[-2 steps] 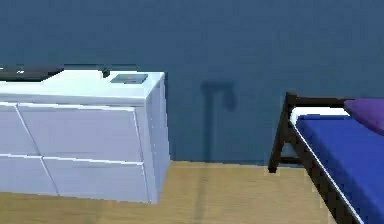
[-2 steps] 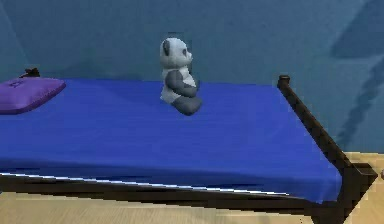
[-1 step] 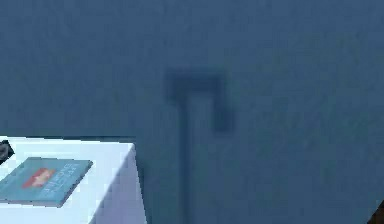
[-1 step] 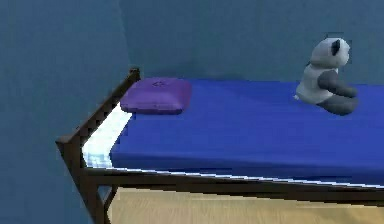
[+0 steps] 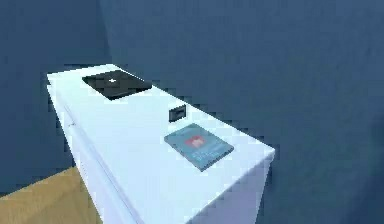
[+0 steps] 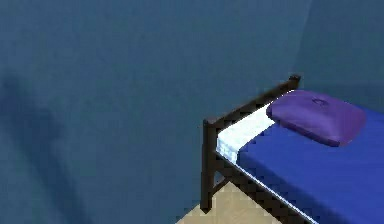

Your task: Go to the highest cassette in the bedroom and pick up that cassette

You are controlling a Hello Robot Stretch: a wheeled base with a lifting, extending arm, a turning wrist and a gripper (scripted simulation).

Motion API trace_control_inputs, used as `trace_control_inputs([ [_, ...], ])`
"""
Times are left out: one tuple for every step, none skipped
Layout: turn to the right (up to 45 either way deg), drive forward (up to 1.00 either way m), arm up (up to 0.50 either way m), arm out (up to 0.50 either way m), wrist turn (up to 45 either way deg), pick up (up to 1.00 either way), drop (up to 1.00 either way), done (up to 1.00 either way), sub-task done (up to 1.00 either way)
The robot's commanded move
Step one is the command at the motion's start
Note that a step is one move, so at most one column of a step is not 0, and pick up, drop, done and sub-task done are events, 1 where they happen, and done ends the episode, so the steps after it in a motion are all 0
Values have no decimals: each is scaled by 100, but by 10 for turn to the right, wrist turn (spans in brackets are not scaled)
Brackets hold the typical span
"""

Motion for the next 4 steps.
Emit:
trace_control_inputs([
  [-450, 0, 0, 0, 0, 0, 0, 0, 0],
  [-450, 0, 0, 0, 0, 0, 0, 0, 0],
  [0, 0, 50, 0, 0, 0, 0, 0, 0],
  [0, 0, 38, 0, 0, 0, 0, 0, 0],
])
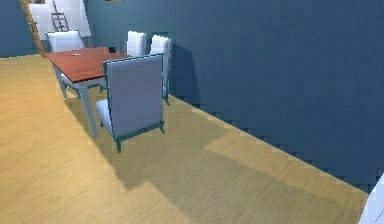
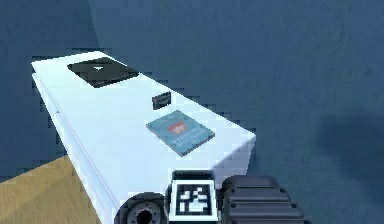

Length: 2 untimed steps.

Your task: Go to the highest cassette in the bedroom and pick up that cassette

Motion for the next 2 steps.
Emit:
trace_control_inputs([
  [0, 0, 0, 50, 0, 0, 0, 0, 0],
  [0, 0, 0, 0, 450, 0, 0, 0, 0],
])
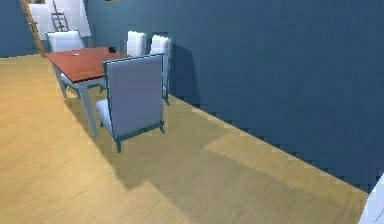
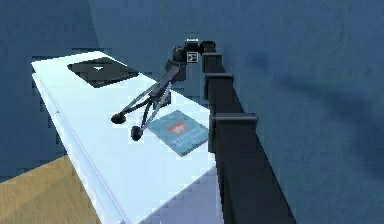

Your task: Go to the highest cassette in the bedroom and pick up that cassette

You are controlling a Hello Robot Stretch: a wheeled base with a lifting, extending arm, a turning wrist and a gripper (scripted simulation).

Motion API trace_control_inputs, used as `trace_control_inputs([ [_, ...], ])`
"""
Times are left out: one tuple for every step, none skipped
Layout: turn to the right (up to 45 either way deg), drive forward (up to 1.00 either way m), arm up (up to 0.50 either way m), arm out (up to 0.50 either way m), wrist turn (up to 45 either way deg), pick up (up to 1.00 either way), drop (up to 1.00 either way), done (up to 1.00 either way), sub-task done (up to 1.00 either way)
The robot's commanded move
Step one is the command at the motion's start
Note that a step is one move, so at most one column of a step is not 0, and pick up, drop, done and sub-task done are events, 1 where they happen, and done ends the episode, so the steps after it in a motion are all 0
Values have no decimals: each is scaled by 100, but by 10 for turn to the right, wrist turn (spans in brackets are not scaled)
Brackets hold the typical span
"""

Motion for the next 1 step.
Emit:
trace_control_inputs([
  [0, 0, 0, 0, 450, 0, 0, 0, 0],
])
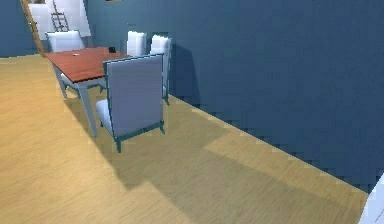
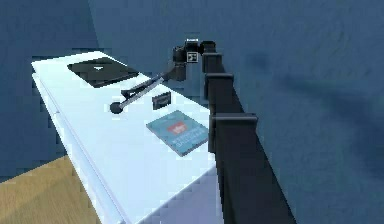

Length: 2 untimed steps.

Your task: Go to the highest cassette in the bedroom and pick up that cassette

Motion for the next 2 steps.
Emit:
trace_control_inputs([
  [0, 0, 0, 0, 450, 0, 0, 0, 0],
  [0, 0, -12, 0, 0, 0, 0, 0, 0],
])
